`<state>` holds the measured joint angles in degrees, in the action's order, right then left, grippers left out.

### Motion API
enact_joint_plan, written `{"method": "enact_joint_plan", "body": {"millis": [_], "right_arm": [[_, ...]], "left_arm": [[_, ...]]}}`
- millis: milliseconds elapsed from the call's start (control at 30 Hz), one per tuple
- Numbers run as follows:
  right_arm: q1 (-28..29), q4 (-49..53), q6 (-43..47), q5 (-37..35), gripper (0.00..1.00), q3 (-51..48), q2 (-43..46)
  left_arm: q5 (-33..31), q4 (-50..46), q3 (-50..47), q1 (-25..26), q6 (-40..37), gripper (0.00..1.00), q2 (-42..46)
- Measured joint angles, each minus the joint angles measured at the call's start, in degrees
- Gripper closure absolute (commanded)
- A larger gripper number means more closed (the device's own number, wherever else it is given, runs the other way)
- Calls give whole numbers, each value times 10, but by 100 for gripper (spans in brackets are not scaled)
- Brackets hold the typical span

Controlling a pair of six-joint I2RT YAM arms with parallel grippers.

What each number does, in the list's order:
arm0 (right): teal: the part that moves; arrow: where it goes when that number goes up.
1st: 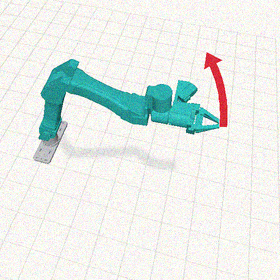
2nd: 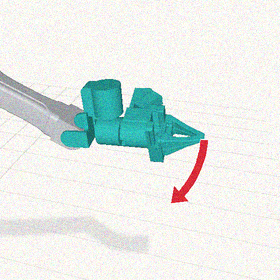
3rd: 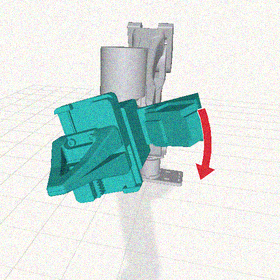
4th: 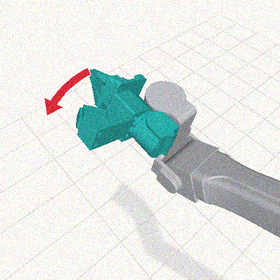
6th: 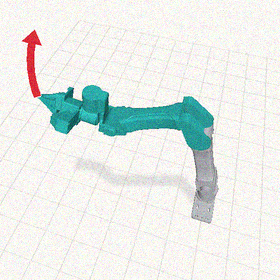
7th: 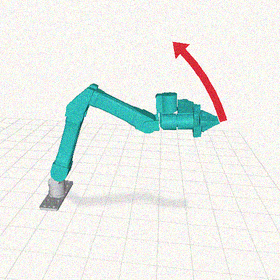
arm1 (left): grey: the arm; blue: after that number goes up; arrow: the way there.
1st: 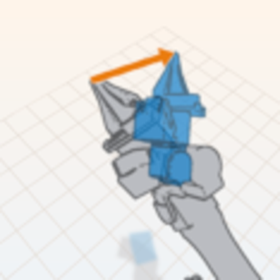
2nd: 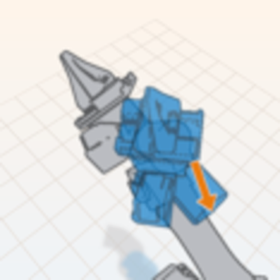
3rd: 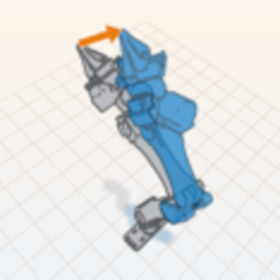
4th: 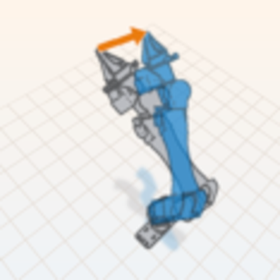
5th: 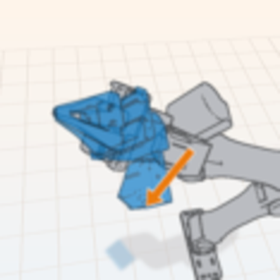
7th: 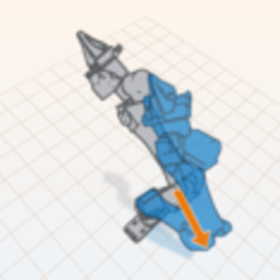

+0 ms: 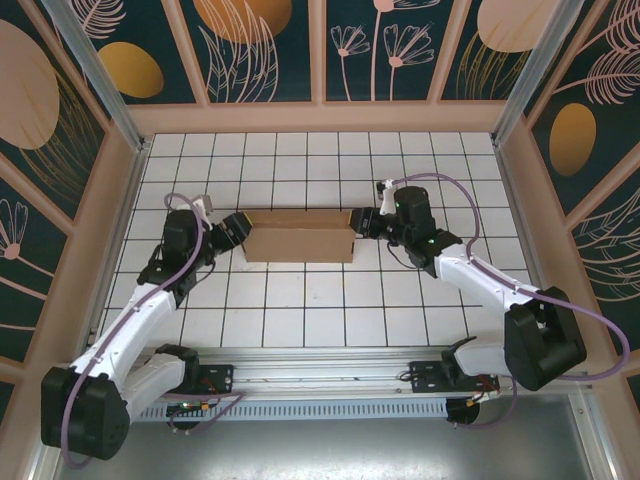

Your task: Fold the paper box

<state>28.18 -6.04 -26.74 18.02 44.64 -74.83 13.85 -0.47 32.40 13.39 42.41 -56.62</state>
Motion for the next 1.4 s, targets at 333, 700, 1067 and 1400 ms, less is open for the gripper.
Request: {"method": "enact_joint_plan", "body": {"millis": [333, 700, 1067, 1400], "right_arm": [[1, 0, 9, -2, 72, 0, 0], [4, 0, 9, -6, 71, 0, 0], [8, 0, 9, -15, 71, 0, 0], [8, 0, 9, -15, 71, 0, 0]], "left_arm": [[40, 127, -119, -3, 110, 40, 16], [37, 83, -81, -3, 102, 26, 110], [2, 27, 16, -4, 91, 19, 68], [-28, 35, 29, -4, 77, 28, -23]]}}
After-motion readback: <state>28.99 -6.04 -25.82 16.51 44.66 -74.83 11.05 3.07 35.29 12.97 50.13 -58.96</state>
